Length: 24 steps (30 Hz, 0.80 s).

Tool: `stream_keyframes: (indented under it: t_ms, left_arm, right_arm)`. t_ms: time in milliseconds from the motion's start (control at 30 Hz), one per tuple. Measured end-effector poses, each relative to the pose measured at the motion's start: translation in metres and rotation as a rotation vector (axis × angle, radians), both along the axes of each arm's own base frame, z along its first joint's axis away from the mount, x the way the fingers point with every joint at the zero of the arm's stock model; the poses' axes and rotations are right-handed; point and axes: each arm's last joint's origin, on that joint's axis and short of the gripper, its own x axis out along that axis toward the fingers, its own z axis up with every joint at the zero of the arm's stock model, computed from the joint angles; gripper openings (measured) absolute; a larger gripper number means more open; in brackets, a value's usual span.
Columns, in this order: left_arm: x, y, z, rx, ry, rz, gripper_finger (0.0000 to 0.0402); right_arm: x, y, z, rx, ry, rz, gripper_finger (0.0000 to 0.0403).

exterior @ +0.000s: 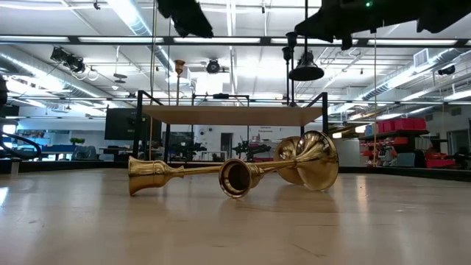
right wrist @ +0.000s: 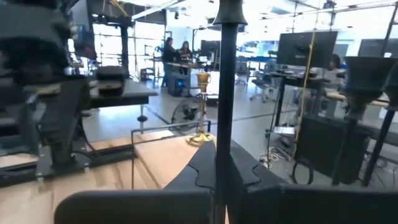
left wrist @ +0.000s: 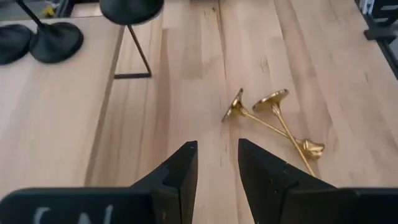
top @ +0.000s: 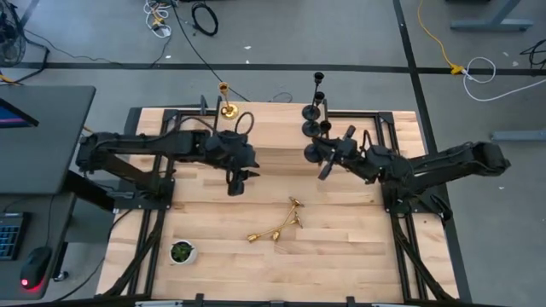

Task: Pick & Place candle stick holders
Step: Put the black candle holder on the shelf aligned with the other black candle holders

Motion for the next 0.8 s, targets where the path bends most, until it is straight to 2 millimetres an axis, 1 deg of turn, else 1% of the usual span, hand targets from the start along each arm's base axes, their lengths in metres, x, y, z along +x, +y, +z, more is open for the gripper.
stream_keyframes:
  t_ms: [100,167,200,267,333,433,567,600,667,800]
  left_arm:
    - [-0.01,0.0,-0.016,-0.02,-0.037,0.017,0.0117]
    - [-0.017,-0.002,-0.032,-0.042,-0.046,0.032,0.0117]
    - [-0.02,-0.003,-0.035,-0.052,-0.083,0.035,0.0117]
    - [-0.031,-0.005,-0.052,-0.06,-0.079,0.043,0.0117]
    - [-0.037,-0.007,-0.061,-0.075,-0.128,0.057,0.0117]
    - [-0.048,-0.01,-0.079,-0.093,-0.14,0.069,0.0117]
    - [-0.058,-0.012,-0.09,-0.115,-0.168,0.085,0.0117]
    - [-0.058,-0.013,-0.091,-0.119,-0.182,0.084,0.0117]
    - [-0.061,-0.014,-0.092,-0.121,-0.179,0.079,0.0117]
    - [-0.06,-0.018,-0.091,-0.128,-0.192,0.068,0.0117]
  right_arm:
    - [0.0,-0.009,0.0,-0.001,0.003,-0.018,0.0002]
    - [0.0,-0.014,-0.001,0.006,0.0,-0.029,0.0002]
    - [-0.001,-0.017,-0.001,0.012,0.003,-0.029,0.0002]
    - [0.0,-0.023,-0.003,0.021,0.01,-0.036,0.0002]
    - [0.001,-0.029,-0.005,0.037,0.016,-0.035,0.0002]
    - [0.004,-0.037,-0.009,0.049,0.015,-0.043,0.0002]
    - [0.009,-0.049,-0.018,0.063,0.023,-0.076,0.0002]
    - [0.011,-0.051,-0.017,0.06,0.005,-0.069,0.0002]
    - [0.012,-0.055,-0.02,0.06,0.015,-0.056,0.0002]
    - [0.014,-0.062,-0.026,0.067,0.038,-0.066,0.0001]
